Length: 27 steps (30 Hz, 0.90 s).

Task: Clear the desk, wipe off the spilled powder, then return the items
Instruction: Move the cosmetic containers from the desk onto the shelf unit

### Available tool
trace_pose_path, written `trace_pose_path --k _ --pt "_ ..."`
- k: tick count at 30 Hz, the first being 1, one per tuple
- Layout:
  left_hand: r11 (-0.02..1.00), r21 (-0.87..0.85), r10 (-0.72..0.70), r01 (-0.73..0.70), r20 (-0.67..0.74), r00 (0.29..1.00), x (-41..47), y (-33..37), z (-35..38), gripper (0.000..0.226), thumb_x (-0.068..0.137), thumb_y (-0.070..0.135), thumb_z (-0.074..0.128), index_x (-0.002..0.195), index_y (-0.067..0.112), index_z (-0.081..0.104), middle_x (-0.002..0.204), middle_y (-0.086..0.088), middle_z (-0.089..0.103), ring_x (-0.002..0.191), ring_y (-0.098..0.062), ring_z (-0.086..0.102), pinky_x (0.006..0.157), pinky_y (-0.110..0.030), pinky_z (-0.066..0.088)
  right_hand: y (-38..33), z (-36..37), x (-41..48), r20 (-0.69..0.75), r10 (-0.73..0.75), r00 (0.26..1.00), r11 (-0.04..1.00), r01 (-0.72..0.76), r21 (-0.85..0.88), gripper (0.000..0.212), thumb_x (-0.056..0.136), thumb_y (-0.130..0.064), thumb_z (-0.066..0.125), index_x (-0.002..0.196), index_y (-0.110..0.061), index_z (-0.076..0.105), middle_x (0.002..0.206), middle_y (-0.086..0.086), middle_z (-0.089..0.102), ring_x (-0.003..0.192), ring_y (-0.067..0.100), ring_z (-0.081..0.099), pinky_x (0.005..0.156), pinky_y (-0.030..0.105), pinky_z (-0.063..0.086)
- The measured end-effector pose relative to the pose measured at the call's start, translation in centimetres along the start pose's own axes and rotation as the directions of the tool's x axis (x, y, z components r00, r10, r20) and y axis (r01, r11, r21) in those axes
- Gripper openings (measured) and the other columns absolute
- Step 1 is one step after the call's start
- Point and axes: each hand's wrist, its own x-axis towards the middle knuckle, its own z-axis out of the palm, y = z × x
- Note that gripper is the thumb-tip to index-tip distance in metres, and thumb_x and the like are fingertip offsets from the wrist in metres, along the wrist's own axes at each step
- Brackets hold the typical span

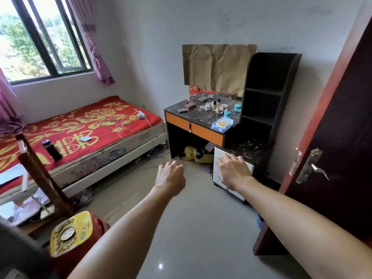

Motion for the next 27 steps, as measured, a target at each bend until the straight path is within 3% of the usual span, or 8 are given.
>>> trace_pose_path --k 18,27 --pt "0.994 0.009 -0.112 0.112 0.022 0.993 22.2 -9.3 5.5 0.027 0.091 0.028 0.047 0.113 0.017 0.058 0.117 -0.004 0.053 0.111 -0.025 0.049 0.092 -0.035 0.038 1.0 6.8 28.5 0.037 -0.124 0.992 0.992 0.122 0.034 0.034 0.088 -0.026 0.047 0.12 -0.017 0.048 0.12 0.009 0.05 0.109 0.029 0.05 0.088 0.04 0.039" --pt "0.997 -0.028 -0.074 0.075 0.047 0.996 38.6 -18.6 7.7 0.026 0.091 0.026 0.045 0.112 0.018 0.058 0.113 -0.003 0.053 0.11 -0.024 0.049 0.09 -0.035 0.037 -0.5 9.3 46.3 0.07 -0.064 0.995 0.996 0.06 0.066 0.035 0.087 -0.026 0.049 0.121 -0.017 0.046 0.121 0.009 0.05 0.112 0.029 0.049 0.091 0.041 0.039"
